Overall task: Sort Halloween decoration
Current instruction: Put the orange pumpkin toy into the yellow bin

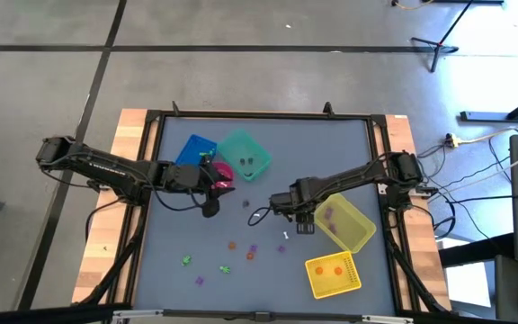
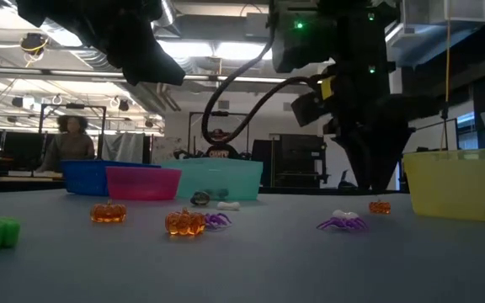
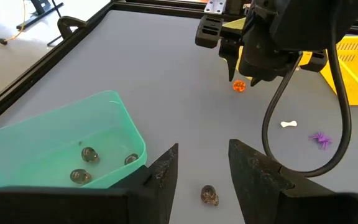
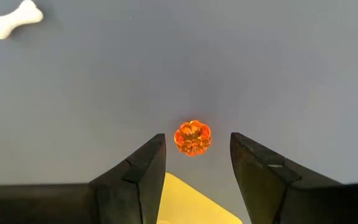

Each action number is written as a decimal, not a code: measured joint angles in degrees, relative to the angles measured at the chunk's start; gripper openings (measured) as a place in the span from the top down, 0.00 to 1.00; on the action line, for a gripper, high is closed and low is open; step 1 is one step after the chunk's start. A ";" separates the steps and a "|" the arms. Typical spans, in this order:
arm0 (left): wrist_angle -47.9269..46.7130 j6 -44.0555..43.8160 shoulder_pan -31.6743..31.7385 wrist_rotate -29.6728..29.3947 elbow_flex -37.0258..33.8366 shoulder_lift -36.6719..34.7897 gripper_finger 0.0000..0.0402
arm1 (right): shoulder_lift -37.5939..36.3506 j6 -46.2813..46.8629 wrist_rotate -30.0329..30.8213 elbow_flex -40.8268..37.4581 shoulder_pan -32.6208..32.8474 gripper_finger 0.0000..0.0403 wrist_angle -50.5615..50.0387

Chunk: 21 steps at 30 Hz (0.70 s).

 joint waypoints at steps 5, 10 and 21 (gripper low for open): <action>0.00 0.01 0.00 0.00 0.00 0.00 0.68 | 0.71 -0.04 0.00 0.00 0.00 0.56 -0.66; 0.02 0.01 -0.02 0.02 0.00 0.00 0.68 | 2.31 -0.11 0.01 0.02 0.00 0.56 -0.94; 0.01 0.01 0.00 0.00 0.00 0.00 0.68 | 4.39 -0.13 0.04 0.07 0.02 0.56 -1.28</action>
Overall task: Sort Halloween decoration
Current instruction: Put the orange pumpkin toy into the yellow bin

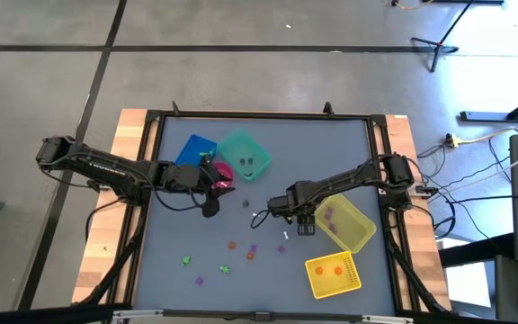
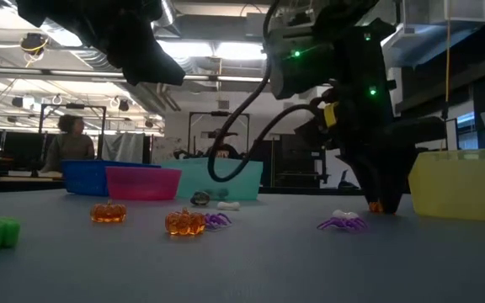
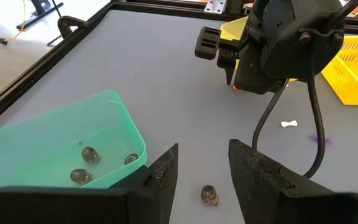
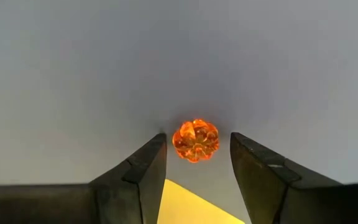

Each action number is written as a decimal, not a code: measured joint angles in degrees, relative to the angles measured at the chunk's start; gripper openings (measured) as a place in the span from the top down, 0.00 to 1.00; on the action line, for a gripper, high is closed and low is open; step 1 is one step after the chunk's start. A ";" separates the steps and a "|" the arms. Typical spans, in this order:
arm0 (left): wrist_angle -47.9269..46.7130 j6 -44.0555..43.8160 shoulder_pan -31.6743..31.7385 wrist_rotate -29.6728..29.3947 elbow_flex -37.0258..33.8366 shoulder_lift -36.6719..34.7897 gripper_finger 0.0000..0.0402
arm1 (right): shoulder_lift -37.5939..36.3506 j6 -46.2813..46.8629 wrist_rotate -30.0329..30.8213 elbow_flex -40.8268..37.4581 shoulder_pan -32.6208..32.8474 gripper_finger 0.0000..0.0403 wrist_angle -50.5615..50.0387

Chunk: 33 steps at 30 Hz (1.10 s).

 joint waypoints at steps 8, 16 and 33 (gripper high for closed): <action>-0.01 0.04 -0.02 0.00 0.00 0.00 0.68 | 0.00 0.00 0.07 0.00 0.00 0.56 0.21; -0.02 0.03 0.00 -0.01 0.00 0.00 0.68 | 0.00 0.00 0.07 -0.02 0.00 0.56 0.31; -0.02 0.03 0.00 -0.01 0.00 0.00 0.68 | 0.04 0.00 -0.19 -0.02 0.04 0.78 0.51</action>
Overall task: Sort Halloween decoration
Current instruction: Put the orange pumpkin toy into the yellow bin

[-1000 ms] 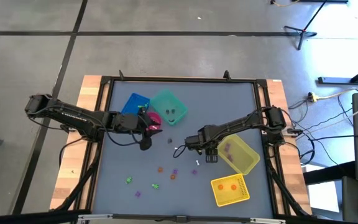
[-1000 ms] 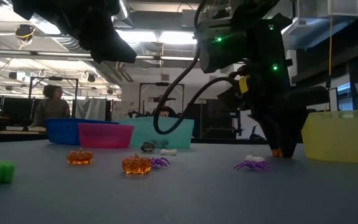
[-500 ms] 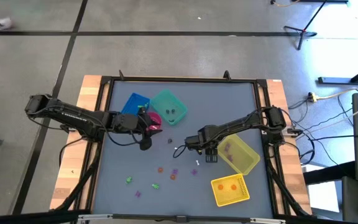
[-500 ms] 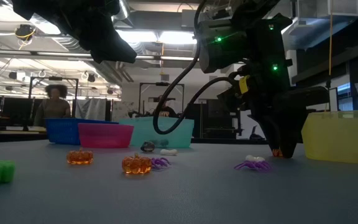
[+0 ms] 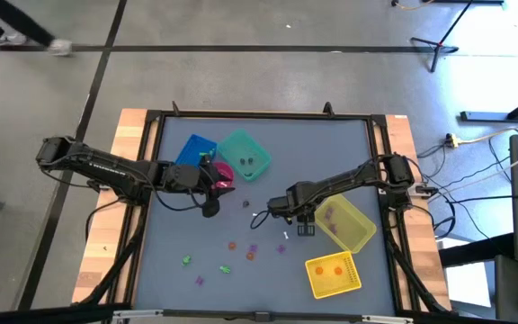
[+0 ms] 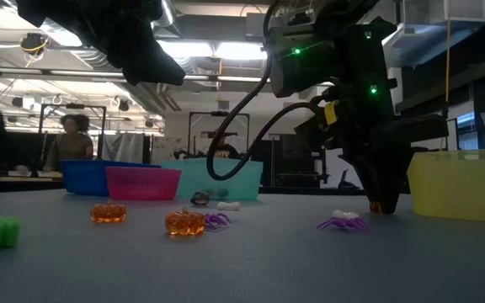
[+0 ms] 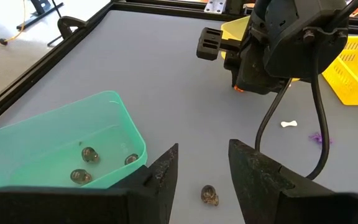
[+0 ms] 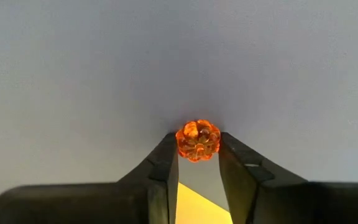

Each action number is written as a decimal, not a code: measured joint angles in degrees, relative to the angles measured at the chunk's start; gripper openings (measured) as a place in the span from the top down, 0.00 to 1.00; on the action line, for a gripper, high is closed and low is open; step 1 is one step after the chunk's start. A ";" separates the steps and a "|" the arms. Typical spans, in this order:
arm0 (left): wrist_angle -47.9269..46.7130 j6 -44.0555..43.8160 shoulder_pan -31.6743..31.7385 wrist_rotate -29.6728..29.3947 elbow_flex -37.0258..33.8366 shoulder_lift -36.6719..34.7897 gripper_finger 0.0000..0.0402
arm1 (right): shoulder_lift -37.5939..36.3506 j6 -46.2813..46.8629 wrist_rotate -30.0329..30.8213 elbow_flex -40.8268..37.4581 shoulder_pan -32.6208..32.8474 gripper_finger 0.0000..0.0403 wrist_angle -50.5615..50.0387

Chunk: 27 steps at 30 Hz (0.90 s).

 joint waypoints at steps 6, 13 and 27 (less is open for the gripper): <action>0.01 0.01 -0.01 0.01 0.00 0.00 0.68 | 0.00 0.02 0.02 0.00 -0.02 0.76 0.00; 0.01 0.00 0.00 0.02 0.00 0.00 0.68 | 0.00 0.02 -0.58 0.02 -0.03 0.76 -0.02; 0.01 -0.01 -0.01 0.01 0.00 0.00 0.68 | 0.07 -2.09 -2.11 4.12 -0.04 0.76 0.06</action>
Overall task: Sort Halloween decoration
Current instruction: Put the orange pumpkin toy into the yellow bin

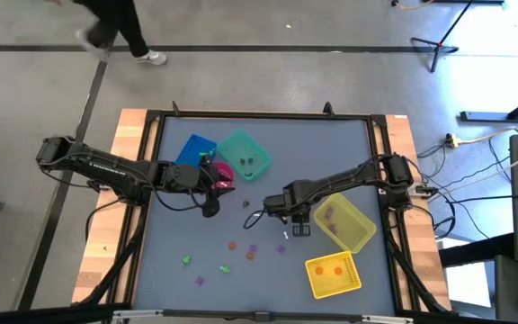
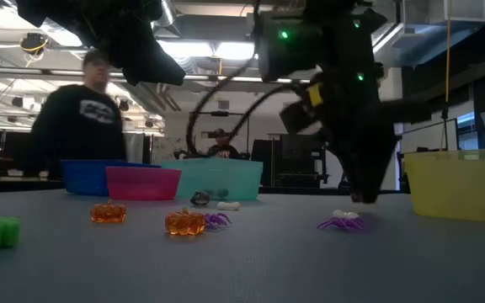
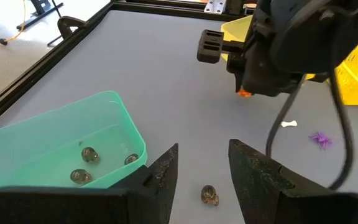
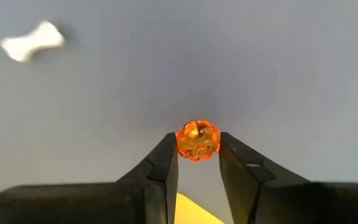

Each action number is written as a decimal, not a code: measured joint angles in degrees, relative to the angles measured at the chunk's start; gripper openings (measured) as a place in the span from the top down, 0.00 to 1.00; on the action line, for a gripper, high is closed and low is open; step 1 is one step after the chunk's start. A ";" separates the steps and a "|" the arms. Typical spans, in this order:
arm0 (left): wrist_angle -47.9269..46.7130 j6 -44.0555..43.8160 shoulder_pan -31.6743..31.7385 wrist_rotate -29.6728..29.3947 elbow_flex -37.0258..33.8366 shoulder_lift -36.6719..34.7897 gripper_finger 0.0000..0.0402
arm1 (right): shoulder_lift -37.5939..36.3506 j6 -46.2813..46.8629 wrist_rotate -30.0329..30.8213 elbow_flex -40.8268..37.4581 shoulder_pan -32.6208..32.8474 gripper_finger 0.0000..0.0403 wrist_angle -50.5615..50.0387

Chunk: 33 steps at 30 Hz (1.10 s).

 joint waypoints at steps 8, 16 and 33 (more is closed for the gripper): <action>0.00 0.00 0.01 0.01 0.00 0.00 0.68 | 0.00 -2.53 -0.82 8.37 0.07 0.77 -2.07; 0.00 0.00 -0.01 0.01 0.00 0.00 0.68 | -0.04 -3.73 -0.93 18.86 2.05 0.77 -9.94; 0.00 0.00 0.00 0.01 0.00 -0.01 0.68 | -0.09 7.43 -2.38 22.57 17.92 0.76 -18.88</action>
